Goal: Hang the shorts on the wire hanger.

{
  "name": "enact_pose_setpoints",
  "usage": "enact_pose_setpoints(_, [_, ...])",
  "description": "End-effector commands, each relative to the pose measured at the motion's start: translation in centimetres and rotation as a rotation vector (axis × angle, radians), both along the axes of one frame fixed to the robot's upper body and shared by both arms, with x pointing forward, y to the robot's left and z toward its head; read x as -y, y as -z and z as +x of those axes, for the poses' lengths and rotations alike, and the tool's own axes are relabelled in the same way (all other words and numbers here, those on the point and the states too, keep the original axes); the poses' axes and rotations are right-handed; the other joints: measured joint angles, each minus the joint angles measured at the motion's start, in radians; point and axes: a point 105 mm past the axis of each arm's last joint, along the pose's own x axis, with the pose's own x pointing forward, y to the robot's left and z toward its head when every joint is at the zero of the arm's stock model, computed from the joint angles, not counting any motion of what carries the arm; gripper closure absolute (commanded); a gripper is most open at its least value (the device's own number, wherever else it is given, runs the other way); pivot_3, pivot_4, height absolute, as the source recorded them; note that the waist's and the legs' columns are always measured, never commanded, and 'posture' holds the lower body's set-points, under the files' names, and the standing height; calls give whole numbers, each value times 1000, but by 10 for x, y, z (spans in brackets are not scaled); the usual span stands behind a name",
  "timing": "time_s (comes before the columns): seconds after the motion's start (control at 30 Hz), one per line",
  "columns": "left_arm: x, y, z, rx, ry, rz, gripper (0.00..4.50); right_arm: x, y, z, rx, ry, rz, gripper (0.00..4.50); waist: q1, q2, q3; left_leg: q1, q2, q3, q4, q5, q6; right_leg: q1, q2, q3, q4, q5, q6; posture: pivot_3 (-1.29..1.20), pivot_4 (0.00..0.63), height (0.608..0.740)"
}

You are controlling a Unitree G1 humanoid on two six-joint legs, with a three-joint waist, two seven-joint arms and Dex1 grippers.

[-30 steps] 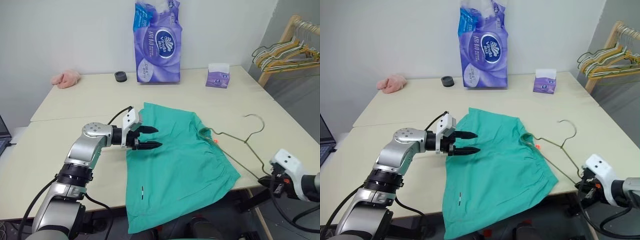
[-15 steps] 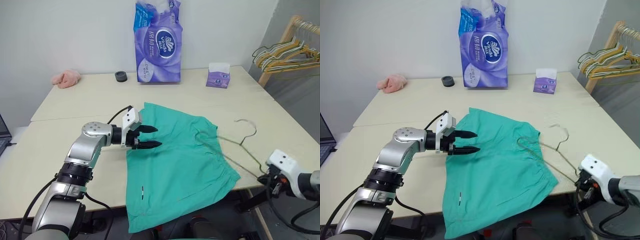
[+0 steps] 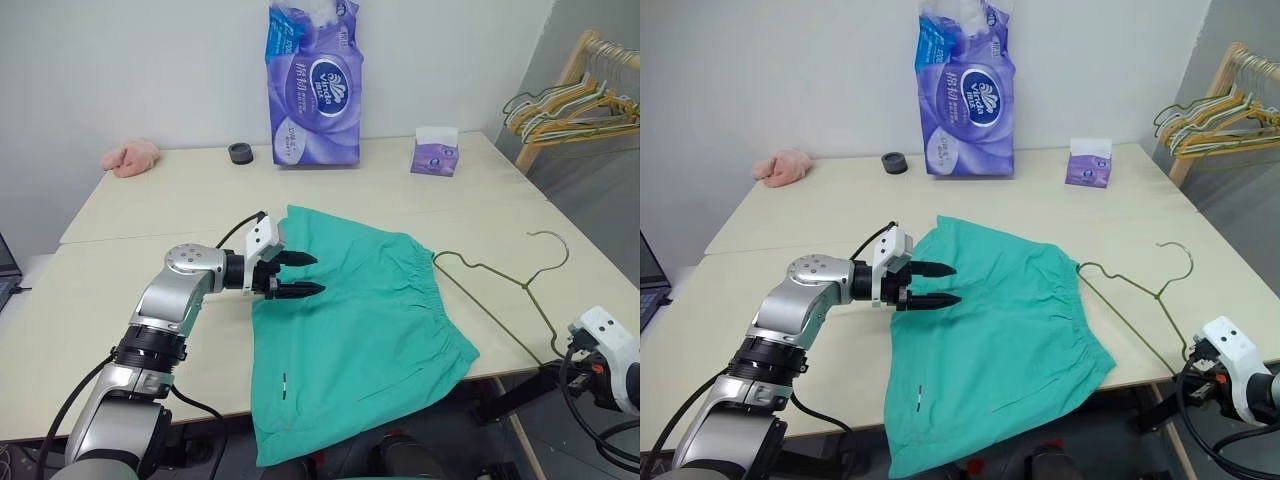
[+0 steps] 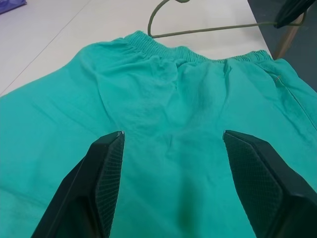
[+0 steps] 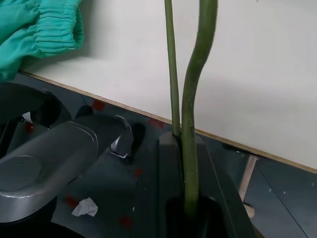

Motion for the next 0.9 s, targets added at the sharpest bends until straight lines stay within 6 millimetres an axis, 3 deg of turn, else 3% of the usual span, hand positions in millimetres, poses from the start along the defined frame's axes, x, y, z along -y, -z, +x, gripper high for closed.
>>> enact_pose_setpoints(0.03, [5, -13, 0, 49, 32, -1, 1145, 0, -4, 1, 24, 2, -7, 4500, 0, 0, 0, 0, 0, 0, 0, 0, 0, 0, 0, 0, 0, 0, 0, -201, 50, 740])
enact_pose_setpoints(0.2, [5, -13, -1, 49, 36, 4, 1145, 2, -3, 2, 21, 15, -5, 4500, 0, 0, 0, 0, 0, 0, 0, 0, 0, 0, 0, 0, 0, 0, 0, -197, 52, 740])
enact_pose_setpoints(0.6, [5, -12, -2, 50, 36, 7, 1145, -14, 0, 5, -25, -97, 14, 4500, 0, 0, 0, 0, 0, 0, 0, 0, 0, 0, 0, 0, 0, 0, 0, -187, 55, 740])
enact_pose_setpoints(0.9, [3, -11, -3, 51, 29, 8, 1145, -21, -1, 26, -34, -161, 11, 4500, 0, 0, 0, 0, 0, 0, 0, 0, 0, 0, 0, 0, 0, 0, 0, -176, 54, 740])
